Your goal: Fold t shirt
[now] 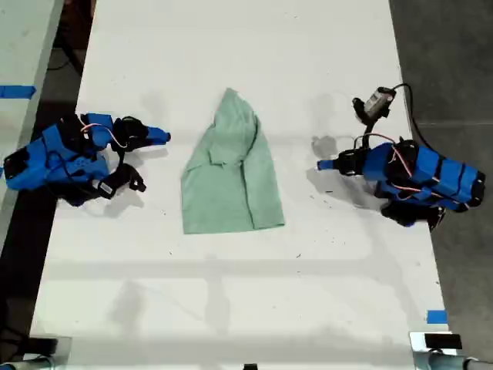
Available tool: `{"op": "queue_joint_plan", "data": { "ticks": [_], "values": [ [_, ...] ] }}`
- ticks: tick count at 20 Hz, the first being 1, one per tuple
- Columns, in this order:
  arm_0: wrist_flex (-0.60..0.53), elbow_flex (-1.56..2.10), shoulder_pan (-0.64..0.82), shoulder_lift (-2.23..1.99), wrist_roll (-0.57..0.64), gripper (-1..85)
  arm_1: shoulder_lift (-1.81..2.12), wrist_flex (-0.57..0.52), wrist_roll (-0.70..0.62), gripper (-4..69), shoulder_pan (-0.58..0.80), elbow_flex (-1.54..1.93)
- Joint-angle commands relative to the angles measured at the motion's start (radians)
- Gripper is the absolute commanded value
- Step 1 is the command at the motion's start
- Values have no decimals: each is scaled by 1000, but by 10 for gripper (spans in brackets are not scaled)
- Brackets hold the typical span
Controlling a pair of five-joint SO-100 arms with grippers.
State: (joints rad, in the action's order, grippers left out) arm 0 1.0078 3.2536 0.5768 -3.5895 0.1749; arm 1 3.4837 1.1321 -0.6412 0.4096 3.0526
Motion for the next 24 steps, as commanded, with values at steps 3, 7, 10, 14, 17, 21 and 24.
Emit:
{"op": "queue_joint_plan", "data": {
  "ticks": [3, 7, 10, 14, 17, 21, 24],
  "values": [
    [-57, -6, 153, -8, 173, -3, 17, 31, 51, 20, 20, 63],
    [-57, -6, 153, -8, 173, -3, 17, 31, 51, 20, 20, 63],
    [-57, -34, 135, -8, 150, -3, 17, 31, 52, 20, 23, 63],
    [-110, -204, -74, 301, -26, -3, 17, 31, 49, 20, 34, 63],
    [-118, -376, -262, 716, -137, 109, 17, 31, 52, 20, 29, 63],
    [-118, -580, -430, 1092, -187, 197, 17, 31, 48, 20, 28, 63],
    [-149, -733, -495, 1378, -213, 211, 17, 29, 48, 20, 26, 63]
  ]
}}
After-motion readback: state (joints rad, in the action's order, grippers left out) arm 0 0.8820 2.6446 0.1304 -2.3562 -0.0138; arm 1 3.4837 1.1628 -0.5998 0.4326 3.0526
